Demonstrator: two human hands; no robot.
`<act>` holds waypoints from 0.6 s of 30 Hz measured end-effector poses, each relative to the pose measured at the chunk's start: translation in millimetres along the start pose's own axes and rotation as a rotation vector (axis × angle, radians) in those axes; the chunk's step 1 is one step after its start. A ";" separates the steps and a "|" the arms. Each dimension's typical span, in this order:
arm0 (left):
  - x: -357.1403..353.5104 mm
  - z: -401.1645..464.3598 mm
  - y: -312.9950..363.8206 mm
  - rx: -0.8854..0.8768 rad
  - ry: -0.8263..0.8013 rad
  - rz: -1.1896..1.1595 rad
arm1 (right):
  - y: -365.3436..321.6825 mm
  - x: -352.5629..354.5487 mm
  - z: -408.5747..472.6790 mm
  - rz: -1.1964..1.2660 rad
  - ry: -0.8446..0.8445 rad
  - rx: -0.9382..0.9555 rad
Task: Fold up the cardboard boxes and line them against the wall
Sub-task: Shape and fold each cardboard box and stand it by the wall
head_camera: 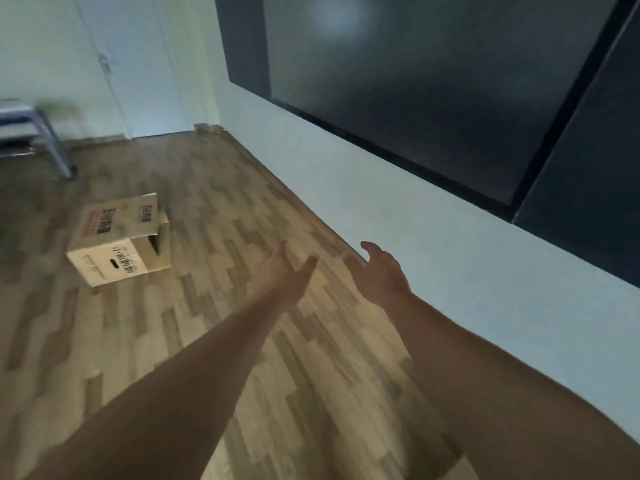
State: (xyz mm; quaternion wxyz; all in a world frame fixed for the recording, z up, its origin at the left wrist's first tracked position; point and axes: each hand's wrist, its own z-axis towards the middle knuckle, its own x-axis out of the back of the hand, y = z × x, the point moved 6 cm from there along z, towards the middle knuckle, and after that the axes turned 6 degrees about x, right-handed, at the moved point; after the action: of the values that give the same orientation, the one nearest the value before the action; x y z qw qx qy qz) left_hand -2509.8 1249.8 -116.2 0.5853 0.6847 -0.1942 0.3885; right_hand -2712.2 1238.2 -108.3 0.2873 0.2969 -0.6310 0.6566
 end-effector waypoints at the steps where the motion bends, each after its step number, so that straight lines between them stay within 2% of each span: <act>1: 21.6 15.7 -16.6 0.017 0.032 0.002 | -26.4 -16.6 16.2 -0.006 -0.012 0.037; 9: 168.2 175.2 -141.2 0.187 0.267 0.034 | -221.0 -164.1 173.1 0.034 -0.136 0.284; 18: 306.0 347.6 -259.2 0.418 0.466 0.036 | -395.5 -304.9 349.7 0.081 -0.342 0.414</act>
State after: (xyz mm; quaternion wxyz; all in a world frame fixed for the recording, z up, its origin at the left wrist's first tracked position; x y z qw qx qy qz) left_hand -2026.6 1038.7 -57.0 0.4536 0.6791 0.0173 0.5769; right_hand -2204.4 903.1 -67.9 0.0831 0.4305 -0.5341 0.7229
